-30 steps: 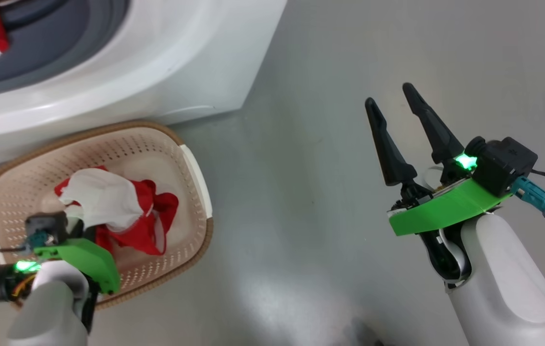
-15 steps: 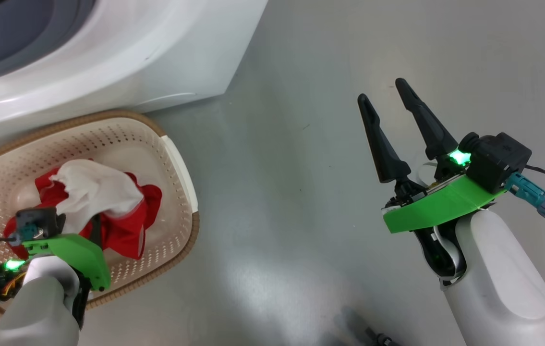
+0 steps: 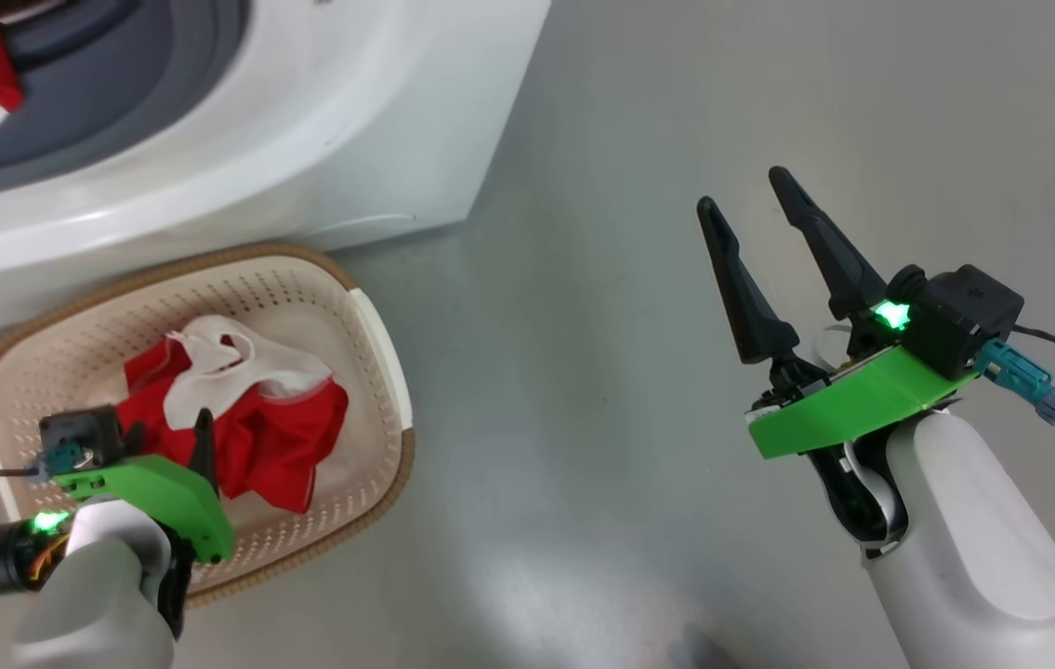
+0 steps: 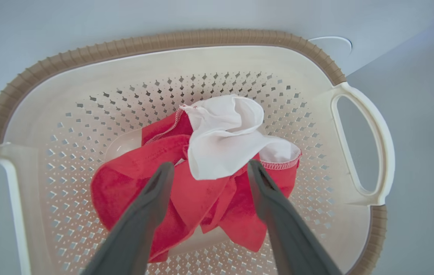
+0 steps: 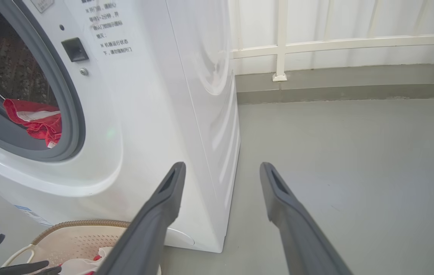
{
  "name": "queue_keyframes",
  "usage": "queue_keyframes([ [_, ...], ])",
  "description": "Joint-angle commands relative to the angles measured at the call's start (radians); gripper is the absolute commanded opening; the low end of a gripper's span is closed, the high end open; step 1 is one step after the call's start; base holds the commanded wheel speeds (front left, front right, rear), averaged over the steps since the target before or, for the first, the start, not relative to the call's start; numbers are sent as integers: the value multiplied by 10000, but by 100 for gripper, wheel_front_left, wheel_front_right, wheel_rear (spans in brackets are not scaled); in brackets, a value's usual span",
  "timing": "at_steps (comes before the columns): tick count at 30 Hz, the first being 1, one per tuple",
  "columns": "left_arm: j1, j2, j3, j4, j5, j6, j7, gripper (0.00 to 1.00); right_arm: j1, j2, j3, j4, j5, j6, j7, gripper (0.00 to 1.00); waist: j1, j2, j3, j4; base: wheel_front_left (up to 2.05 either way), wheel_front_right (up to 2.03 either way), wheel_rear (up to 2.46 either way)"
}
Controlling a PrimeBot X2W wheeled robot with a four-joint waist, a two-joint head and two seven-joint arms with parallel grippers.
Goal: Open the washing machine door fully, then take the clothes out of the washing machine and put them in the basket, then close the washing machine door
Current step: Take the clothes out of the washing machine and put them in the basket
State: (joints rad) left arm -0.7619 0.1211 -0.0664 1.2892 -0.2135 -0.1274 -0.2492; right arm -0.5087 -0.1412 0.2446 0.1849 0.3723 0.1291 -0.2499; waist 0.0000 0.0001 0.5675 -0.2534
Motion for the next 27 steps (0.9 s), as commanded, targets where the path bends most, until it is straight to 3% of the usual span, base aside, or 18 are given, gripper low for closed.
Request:
queue_keyframes([
  [1,379,237,185,-289,-85,-25,-118,100,443,-97,156,-174,30,16,-118,100,0,-1,-328,198,0,0,0],
  [11,1185,69,-5,-2209,-383,-30,-124,100,907,-458,134,-28,37,16,-118,100,0,-1,-1223,637,0,0,0],
  [27,2957,-128,740,-5434,-259,-32,-125,100,1846,-863,55,192,132,16,-118,100,0,-1,-2861,1235,0,0,0],
])
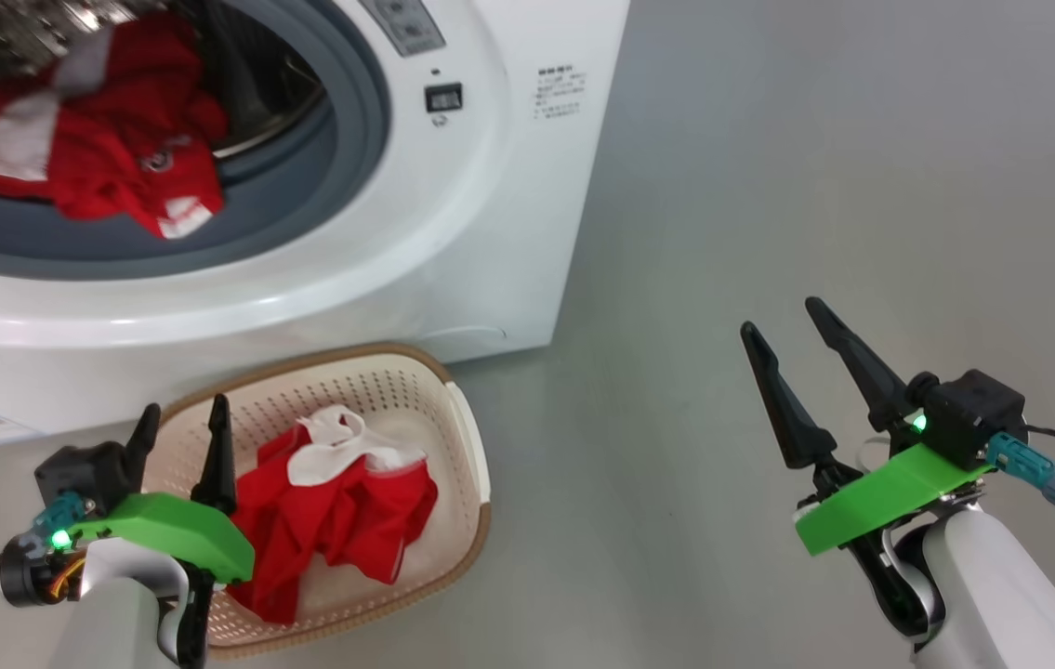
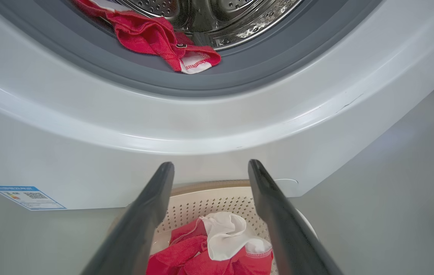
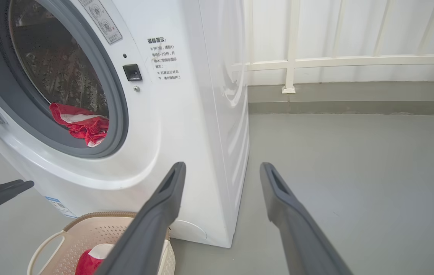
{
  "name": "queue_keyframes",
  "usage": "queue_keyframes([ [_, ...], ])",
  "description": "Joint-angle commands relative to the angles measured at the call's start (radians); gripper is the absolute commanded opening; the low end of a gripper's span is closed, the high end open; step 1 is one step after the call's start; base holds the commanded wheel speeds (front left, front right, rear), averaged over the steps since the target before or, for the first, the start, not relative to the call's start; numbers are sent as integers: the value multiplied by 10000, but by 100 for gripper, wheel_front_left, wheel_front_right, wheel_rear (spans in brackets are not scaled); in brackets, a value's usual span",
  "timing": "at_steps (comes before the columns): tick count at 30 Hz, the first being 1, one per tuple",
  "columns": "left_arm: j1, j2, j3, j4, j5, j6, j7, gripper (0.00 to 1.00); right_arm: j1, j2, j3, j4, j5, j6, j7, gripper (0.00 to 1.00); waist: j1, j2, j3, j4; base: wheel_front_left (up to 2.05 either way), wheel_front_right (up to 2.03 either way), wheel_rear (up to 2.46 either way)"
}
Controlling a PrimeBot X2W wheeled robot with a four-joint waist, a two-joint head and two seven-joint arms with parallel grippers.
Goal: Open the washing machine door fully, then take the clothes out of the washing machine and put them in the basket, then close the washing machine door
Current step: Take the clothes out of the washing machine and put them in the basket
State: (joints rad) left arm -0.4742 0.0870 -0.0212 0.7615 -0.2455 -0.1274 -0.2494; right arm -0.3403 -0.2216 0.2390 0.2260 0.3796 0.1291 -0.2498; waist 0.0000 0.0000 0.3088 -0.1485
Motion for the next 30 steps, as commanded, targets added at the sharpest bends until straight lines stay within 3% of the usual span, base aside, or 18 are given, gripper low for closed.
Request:
queue_keyframes([
  [1,176,200,325,-349,106,-32,-123,100,220,-76,90,-221,63,16,-120,100,0,0,-344,211,0,0,0],
  [14,1781,-68,1218,-3170,367,-32,-124,100,911,-205,-217,-209,68,16,-120,100,0,0,-1366,337,0,0,0],
  [30,3842,-319,1659,-5971,620,-24,-124,100,1363,-418,-388,-261,90,16,-120,100,0,0,-2175,497,0,0,0],
])
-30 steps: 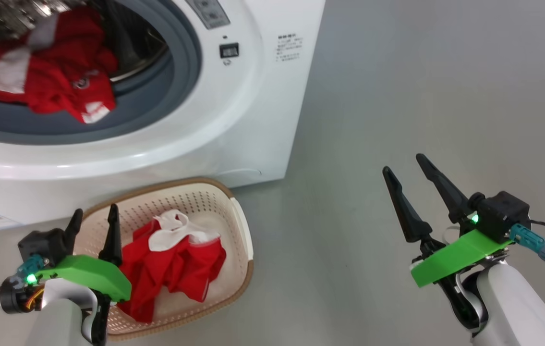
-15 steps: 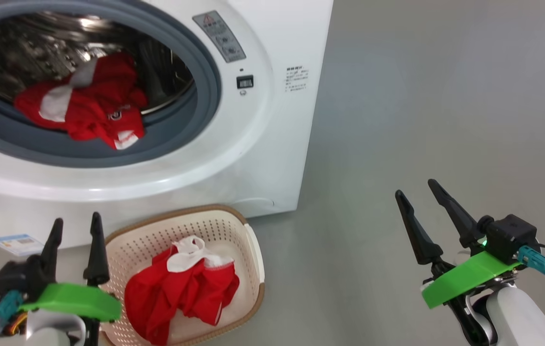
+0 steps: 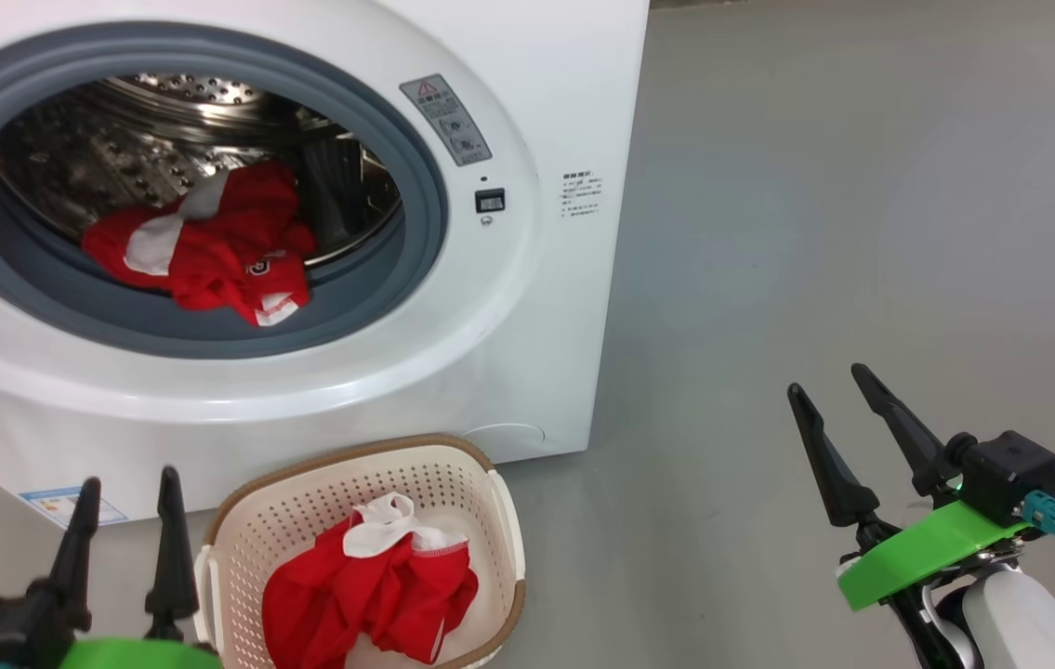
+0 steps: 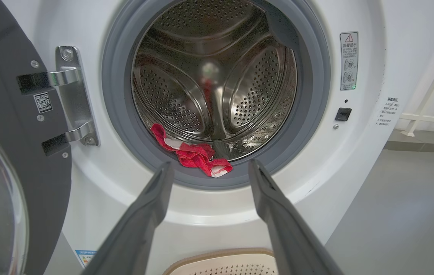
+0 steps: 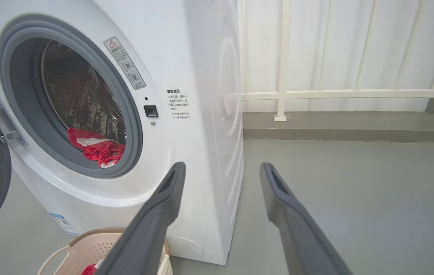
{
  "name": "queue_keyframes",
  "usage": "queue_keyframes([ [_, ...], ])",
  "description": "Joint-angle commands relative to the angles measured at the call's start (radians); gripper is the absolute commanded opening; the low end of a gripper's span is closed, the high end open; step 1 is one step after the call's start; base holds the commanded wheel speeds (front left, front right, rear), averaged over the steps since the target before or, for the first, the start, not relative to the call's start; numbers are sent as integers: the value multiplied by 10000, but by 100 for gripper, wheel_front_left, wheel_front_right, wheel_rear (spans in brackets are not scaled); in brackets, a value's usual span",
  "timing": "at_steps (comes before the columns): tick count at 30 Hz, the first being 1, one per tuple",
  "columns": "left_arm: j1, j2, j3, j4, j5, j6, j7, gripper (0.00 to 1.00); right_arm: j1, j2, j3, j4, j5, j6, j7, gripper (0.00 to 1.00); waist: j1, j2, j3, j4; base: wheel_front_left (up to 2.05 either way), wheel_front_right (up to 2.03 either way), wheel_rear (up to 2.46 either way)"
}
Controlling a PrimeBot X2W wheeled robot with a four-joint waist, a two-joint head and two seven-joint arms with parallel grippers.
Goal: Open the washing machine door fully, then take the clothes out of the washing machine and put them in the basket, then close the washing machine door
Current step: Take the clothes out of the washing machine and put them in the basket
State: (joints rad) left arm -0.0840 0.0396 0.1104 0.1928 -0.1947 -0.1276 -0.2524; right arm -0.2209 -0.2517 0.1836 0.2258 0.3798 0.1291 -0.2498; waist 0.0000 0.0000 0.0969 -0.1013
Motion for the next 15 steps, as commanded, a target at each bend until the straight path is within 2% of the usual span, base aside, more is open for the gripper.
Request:
queue_keyframes([
  [1,80,146,362,-427,111,-9,-93,100,195,-131,149,-273,89,16,-120,100,0,0,-85,38,0,0,0],
  [15,1195,109,-64,-1911,-76,533,-93,100,431,-213,-49,-471,49,16,-120,100,0,0,-109,182,0,0,0],
])
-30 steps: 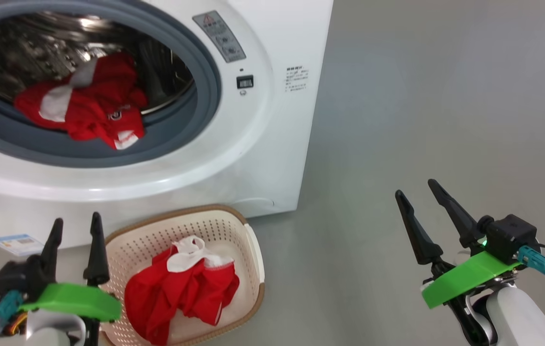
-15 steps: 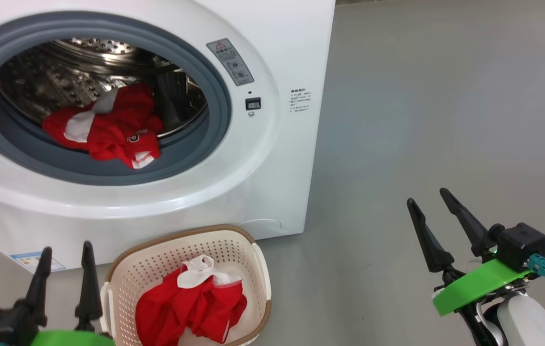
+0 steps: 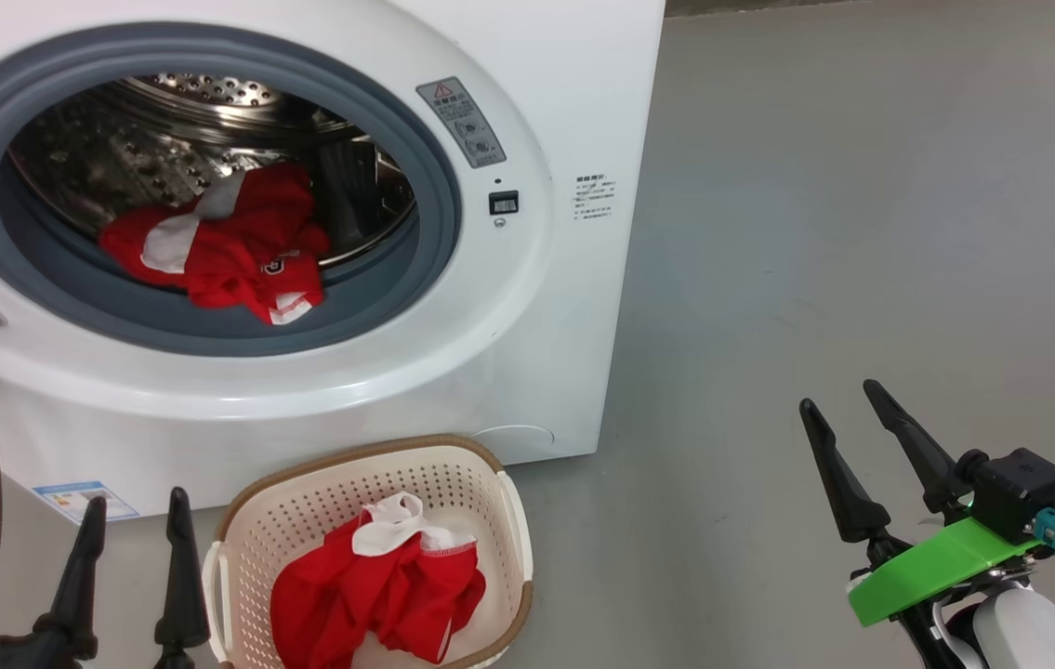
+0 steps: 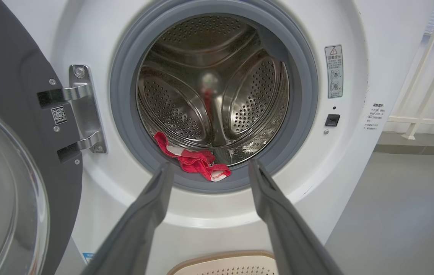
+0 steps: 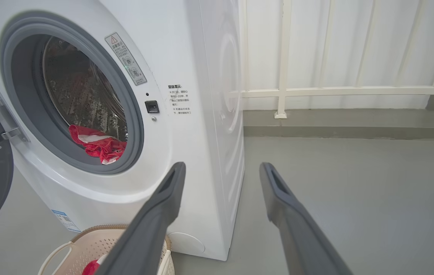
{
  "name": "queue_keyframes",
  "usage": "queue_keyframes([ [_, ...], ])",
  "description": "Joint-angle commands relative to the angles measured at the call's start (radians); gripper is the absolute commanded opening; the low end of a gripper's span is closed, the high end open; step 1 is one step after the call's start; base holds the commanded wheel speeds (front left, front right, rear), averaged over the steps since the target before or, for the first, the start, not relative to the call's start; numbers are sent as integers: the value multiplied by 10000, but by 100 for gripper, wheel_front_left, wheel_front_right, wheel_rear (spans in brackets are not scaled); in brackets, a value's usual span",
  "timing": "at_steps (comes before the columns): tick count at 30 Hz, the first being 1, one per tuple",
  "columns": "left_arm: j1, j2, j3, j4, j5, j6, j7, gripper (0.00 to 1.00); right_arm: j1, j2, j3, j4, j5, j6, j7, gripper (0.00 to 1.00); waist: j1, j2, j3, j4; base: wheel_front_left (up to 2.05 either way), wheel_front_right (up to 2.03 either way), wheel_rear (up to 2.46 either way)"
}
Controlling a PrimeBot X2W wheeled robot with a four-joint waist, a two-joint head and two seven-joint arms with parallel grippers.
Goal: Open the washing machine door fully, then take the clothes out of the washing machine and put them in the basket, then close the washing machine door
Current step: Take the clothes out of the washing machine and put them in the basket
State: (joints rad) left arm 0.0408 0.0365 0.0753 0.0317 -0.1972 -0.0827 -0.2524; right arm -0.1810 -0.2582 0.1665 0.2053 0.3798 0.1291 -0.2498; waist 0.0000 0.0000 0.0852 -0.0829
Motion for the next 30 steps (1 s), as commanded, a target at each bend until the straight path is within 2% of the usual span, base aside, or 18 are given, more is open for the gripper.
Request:
queue_keyframes([
  [1,-34,139,264,-338,-76,116,-93,100,30,-147,123,-269,44,16,-120,100,0,0,17,-5,0,0,0],
  [11,-85,138,90,-493,-172,260,-93,100,-42,-95,96,-316,21,16,-120,100,0,0,243,-71,0,0,0],
  [21,-804,138,-75,10,-178,306,-93,100,-369,30,74,-391,13,16,-120,100,0,0,948,-105,0,0,0],
  [30,-2757,430,-323,1340,200,441,320,100,-808,312,86,-447,-22,16,-120,100,0,0,1830,-224,0,0,0],
])
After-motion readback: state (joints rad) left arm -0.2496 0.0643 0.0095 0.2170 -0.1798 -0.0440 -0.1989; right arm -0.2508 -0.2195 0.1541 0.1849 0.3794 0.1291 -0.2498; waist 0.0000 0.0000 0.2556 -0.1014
